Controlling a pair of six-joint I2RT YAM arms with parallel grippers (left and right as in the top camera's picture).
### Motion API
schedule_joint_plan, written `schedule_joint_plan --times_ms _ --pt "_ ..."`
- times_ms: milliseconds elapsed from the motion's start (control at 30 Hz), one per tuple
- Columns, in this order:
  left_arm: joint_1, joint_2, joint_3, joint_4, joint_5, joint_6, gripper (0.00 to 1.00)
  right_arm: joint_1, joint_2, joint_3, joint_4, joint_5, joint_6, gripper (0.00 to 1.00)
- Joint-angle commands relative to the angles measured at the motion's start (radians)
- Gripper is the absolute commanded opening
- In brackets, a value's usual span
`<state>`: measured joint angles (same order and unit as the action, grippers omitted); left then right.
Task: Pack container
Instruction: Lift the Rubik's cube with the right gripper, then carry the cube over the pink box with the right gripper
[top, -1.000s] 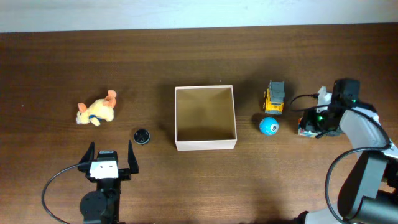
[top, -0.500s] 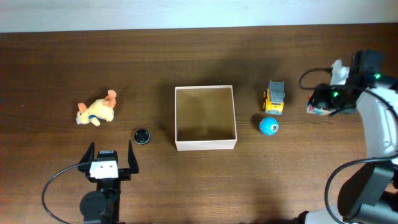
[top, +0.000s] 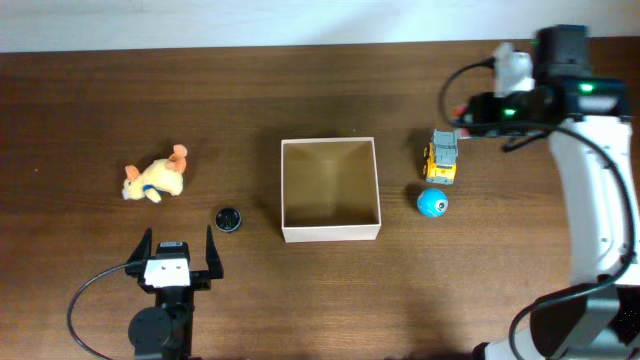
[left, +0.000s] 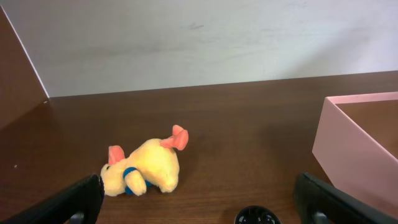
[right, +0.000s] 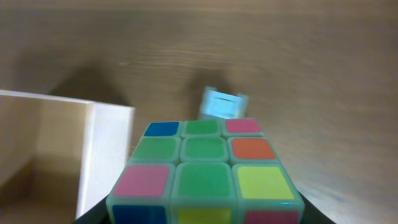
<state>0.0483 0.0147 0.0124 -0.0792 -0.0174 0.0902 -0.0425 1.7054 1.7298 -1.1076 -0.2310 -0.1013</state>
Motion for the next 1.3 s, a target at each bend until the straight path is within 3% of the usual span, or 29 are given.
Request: schedule_joint_plan --times_ms 0,267,467,833,1267 --pt "0.007 -0.008 -0.004 -0.004 0.006 0.020 0.99 0.101 0.001 0.022 0.026 -0.020 0.002 0.34" --pt "0.007 -0.008 -0.004 -0.004 0.006 0.020 0.99 0.332 0.003 0.021 0.143 0.021 0.002 0.34" --pt "0.007 -0.008 -0.004 -0.004 0.006 0.020 0.99 0.423 0.044 0.021 0.154 0.101 0.002 0.34" --pt "0.007 -0.008 -0.004 -0.004 0.006 0.020 0.99 0.476 0.198 0.021 0.145 0.087 0.006 0.34" --pt "0.007 -0.008 -0.004 -0.004 0.006 0.020 0.99 0.476 0.265 0.021 0.098 0.073 0.005 0.34"
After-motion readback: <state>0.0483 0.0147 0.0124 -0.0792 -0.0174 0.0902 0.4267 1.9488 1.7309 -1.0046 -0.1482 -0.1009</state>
